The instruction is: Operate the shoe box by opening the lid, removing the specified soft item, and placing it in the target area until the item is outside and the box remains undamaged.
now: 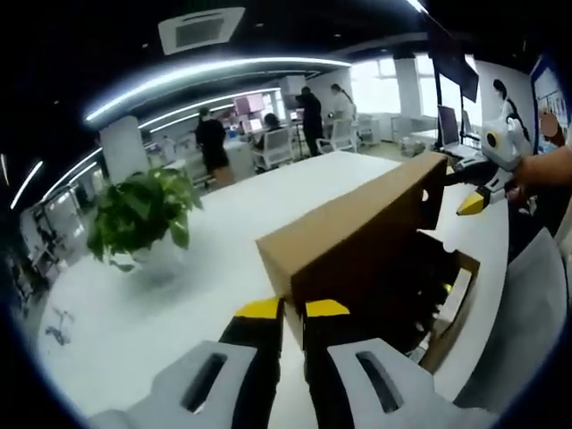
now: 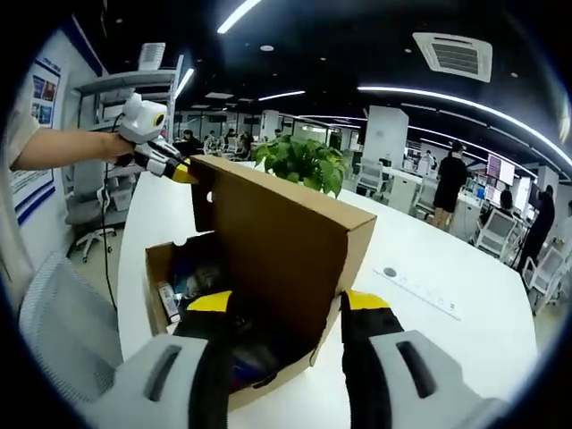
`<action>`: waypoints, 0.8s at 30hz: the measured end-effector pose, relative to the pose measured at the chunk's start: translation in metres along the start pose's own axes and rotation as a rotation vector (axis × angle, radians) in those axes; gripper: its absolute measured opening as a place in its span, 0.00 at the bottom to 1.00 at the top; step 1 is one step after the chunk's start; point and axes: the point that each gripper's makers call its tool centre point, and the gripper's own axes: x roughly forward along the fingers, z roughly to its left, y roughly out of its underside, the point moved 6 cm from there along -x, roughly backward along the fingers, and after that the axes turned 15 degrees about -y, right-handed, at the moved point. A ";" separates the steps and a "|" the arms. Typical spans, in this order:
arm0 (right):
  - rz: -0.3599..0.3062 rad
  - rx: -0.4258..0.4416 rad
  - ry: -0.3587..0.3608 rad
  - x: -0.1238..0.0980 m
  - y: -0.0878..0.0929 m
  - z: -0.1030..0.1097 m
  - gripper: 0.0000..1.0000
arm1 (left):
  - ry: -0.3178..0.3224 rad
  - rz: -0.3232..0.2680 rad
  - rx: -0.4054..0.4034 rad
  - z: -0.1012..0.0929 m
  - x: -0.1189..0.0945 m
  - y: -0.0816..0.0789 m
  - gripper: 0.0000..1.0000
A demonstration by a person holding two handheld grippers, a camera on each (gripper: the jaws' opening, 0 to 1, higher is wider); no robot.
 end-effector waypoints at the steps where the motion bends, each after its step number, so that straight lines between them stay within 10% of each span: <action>1: -0.002 0.001 0.002 0.001 0.000 -0.001 0.42 | -0.001 -0.001 -0.004 0.001 0.001 0.000 0.04; 24: 0.078 0.017 0.122 0.008 0.030 -0.029 0.12 | -0.048 -0.005 -0.046 0.012 0.027 -0.010 0.01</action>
